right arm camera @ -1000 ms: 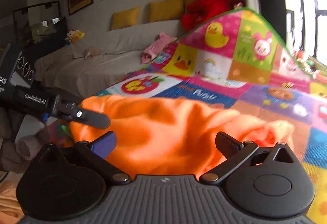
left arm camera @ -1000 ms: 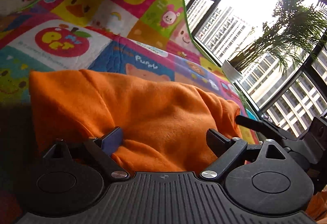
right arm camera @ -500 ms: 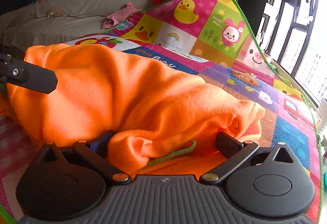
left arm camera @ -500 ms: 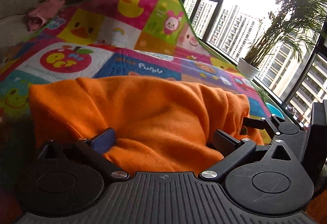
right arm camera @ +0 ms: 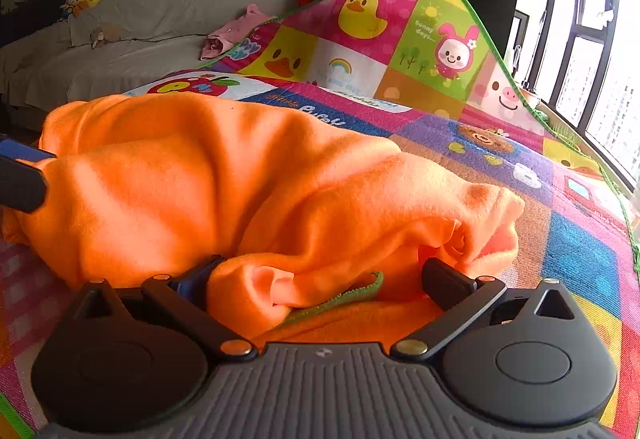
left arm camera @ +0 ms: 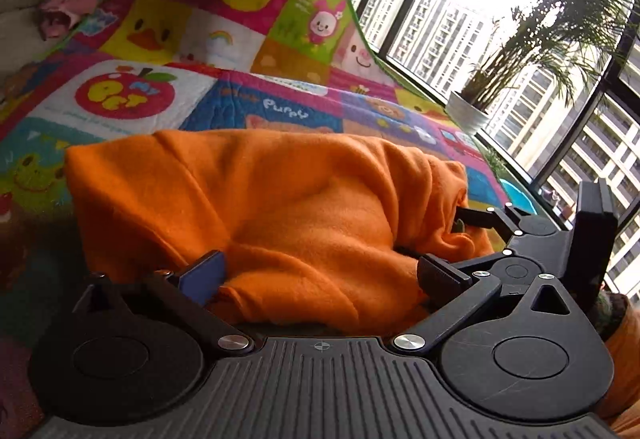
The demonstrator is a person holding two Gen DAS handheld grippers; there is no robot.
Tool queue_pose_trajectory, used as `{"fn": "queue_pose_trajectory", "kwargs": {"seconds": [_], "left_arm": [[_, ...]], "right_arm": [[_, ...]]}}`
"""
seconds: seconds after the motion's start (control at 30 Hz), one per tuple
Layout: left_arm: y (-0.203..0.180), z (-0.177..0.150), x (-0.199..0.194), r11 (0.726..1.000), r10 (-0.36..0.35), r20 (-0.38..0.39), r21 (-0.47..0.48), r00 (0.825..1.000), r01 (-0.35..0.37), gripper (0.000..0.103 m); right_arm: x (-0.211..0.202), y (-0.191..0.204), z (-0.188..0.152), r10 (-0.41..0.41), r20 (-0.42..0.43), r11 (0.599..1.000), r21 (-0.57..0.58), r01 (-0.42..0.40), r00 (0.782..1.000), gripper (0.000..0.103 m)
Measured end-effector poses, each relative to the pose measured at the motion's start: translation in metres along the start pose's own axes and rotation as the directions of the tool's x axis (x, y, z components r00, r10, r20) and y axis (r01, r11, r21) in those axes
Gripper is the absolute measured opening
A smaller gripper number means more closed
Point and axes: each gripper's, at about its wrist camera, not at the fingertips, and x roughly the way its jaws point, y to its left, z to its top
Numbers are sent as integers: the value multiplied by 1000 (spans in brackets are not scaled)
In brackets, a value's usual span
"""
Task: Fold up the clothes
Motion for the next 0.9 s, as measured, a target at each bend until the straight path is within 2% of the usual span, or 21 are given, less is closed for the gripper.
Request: {"fn": "queue_pose_trajectory", "kwargs": {"seconds": [0.13, 0.27, 0.3, 0.6, 0.77, 0.9], "left_arm": [[17, -5, -21, 994, 29, -4, -104, 1000, -30, 103], [35, -13, -10, 971, -19, -68, -240, 998, 2, 103], [36, -13, -5, 969, -22, -74, -248, 997, 3, 103], [24, 7, 45, 992, 40, -54, -120, 998, -46, 103], [32, 42, 82, 997, 63, -33, -46, 997, -65, 103], [45, 66, 107, 997, 70, -22, -32, 997, -71, 103]], "right_arm": [[1, -3, 1, 10, -4, 1000, 14, -10, 1000, 103], [1, -3, 1, 8, -4, 1000, 13, -8, 1000, 103], [1, -2, 1, 6, -3, 1000, 12, -6, 1000, 103], [1, -1, 4, -13, -2, 1000, 7, 13, 1000, 103], [4, 3, 10, -58, 33, 998, -7, 59, 998, 103], [8, 8, 16, -79, 70, 994, -64, 83, 994, 103]]}}
